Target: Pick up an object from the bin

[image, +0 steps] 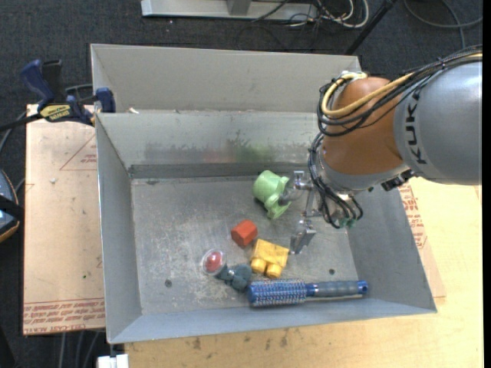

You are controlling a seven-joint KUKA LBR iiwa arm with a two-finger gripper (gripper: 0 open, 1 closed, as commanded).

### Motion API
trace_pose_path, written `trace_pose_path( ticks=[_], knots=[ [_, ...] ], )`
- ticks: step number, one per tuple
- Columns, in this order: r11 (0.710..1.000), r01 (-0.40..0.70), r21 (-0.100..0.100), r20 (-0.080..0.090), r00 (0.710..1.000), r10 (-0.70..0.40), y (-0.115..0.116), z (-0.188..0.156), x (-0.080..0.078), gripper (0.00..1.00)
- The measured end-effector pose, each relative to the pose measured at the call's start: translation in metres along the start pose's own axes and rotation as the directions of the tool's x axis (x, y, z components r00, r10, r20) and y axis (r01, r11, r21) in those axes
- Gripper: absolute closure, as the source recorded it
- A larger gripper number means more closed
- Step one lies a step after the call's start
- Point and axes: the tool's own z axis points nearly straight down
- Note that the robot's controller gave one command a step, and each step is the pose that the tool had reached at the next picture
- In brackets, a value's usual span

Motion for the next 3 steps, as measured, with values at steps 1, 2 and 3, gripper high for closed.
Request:
trace_pose_path(
  ticks=[1, 2, 3],
  knots=[
    [0.995, 0.097, 0.001, 0.040, 0.995, -0.097, -0.011, 0.047, 0.049, 0.00],
    [0.999, -0.051, -0.004, 0.003, 0.999, 0.051, 0.054, 0.059, 0.024, 0.00],
    [0.999, -0.054, -0.001, -0.001, 0.999, 0.054, 0.051, 0.059, 0.024, 1.00]
  ],
)
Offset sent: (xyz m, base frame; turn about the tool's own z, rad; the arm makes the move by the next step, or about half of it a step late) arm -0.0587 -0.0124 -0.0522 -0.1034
